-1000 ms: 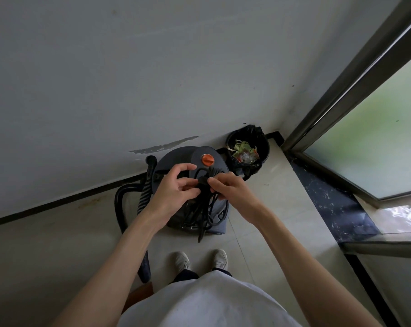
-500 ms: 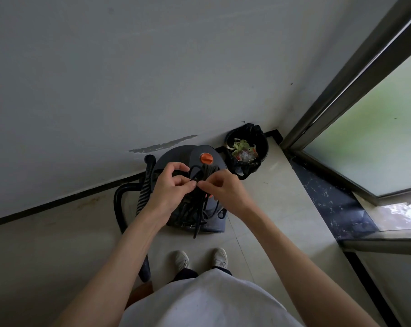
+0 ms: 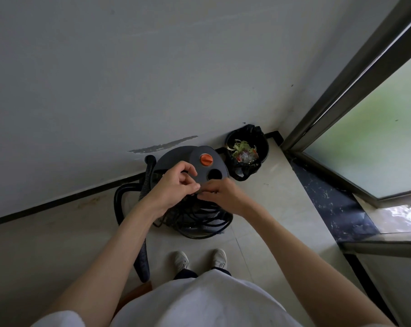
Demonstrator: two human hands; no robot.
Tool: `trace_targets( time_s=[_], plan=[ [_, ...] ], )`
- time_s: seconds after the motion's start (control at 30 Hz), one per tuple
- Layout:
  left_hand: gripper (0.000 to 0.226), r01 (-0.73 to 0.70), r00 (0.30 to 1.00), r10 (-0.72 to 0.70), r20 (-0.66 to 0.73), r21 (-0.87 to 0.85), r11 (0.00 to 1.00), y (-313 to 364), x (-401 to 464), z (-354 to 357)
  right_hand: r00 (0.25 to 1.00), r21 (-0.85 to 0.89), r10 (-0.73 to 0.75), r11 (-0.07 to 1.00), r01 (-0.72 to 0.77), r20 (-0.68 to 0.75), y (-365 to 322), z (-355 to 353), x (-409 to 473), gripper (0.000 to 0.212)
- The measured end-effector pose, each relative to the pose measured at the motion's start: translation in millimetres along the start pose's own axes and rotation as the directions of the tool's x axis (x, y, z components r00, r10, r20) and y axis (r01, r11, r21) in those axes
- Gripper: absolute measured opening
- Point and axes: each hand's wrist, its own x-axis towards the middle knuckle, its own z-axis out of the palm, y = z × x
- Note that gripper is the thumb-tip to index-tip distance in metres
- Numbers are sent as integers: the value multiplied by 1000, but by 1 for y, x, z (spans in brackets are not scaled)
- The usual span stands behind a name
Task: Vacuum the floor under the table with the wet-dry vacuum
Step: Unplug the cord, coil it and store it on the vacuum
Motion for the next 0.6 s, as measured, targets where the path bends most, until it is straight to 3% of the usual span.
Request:
trace_targets(
  time_s=[0.17,0.3,0.43,0.53,0.6],
  plan=[
    [22,25,997,-29,-68,-67,997,-4,8,0,962,234,87,972,-26,-257,8,24,1,15],
    [22,44,985,-85,-150,-258,965,-4,13,-1,901,207,34,976,63,-433,2,25,1,17],
    [28,83,988,-130,-78,-441,893,-4,12,3,839,145,-25,982,123,-543,6,24,1,16],
    [32,98,985,-156,-79,-487,868,-6,13,4,797,151,-17,979,135,-604,5,19,-2,12],
    [33,75,980,-143,-140,-402,913,-9,15,4,801,210,24,969,128,-598,2,18,-5,10]
  ],
)
